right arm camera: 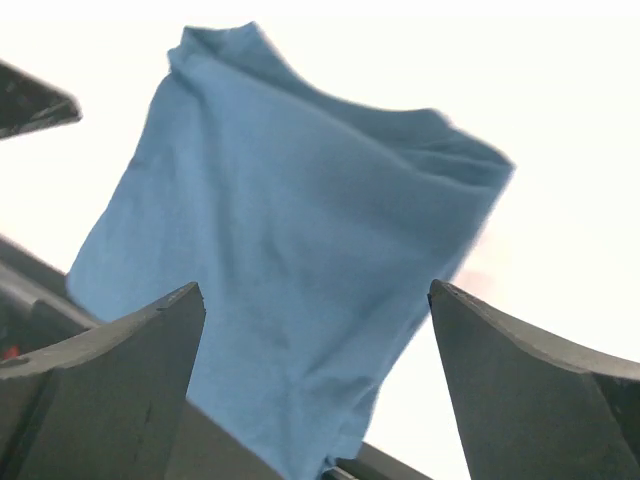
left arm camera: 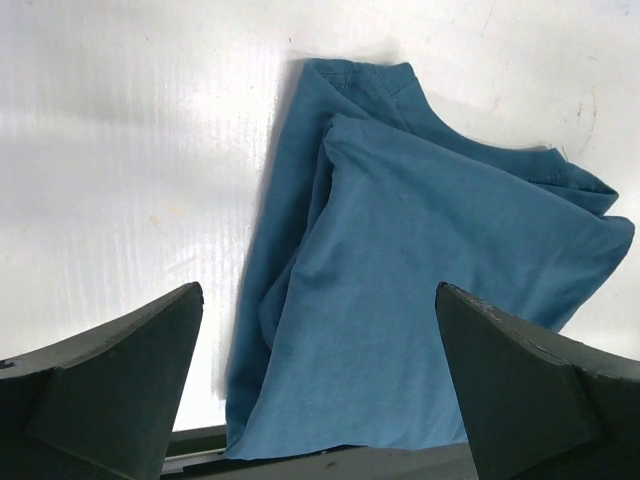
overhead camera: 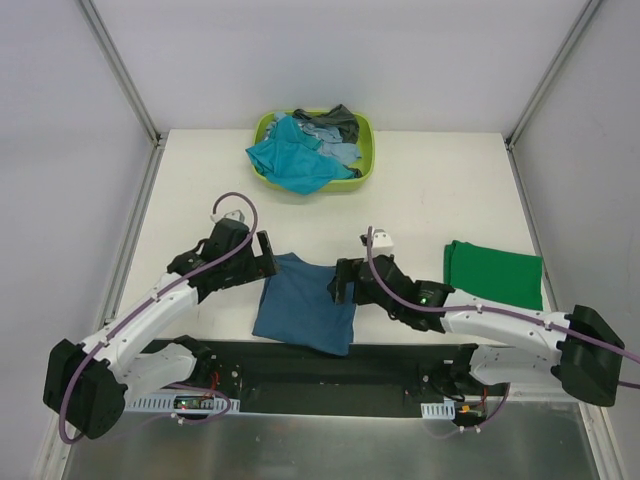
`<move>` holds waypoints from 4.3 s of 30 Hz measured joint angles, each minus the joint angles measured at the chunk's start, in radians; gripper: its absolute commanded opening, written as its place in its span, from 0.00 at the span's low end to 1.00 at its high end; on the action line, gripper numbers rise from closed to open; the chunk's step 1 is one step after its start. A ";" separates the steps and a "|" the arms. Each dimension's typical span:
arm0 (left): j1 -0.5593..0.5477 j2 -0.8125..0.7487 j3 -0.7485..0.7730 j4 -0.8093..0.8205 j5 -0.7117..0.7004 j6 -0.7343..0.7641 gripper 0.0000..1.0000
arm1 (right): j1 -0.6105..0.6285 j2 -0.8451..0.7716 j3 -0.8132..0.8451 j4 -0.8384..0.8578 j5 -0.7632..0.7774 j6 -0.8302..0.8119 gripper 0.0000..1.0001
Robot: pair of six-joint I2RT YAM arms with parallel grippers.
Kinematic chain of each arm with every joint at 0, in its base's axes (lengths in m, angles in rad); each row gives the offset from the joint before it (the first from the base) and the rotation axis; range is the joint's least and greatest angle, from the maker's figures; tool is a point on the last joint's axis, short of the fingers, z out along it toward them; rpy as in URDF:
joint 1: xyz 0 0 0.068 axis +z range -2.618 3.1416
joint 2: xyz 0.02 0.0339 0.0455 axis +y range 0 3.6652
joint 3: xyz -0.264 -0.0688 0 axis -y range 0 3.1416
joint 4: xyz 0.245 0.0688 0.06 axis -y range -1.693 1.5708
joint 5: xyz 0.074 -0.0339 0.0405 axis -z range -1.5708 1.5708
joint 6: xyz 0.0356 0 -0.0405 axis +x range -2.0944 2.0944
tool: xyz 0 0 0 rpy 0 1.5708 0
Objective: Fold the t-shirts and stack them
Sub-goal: Put the neatly folded tshirt into the corner of the board with the right arm
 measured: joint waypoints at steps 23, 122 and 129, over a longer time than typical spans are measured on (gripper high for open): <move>0.000 0.227 -0.130 0.118 0.126 0.030 0.26 | -0.065 0.225 0.055 -0.185 -0.027 0.139 0.93; 0.013 0.016 0.012 0.068 -0.195 0.105 0.99 | -0.777 0.024 0.728 -1.065 0.206 -0.932 0.00; 0.014 0.017 0.012 0.068 -0.195 0.105 0.99 | -0.844 0.053 0.739 -1.083 0.166 -0.951 0.00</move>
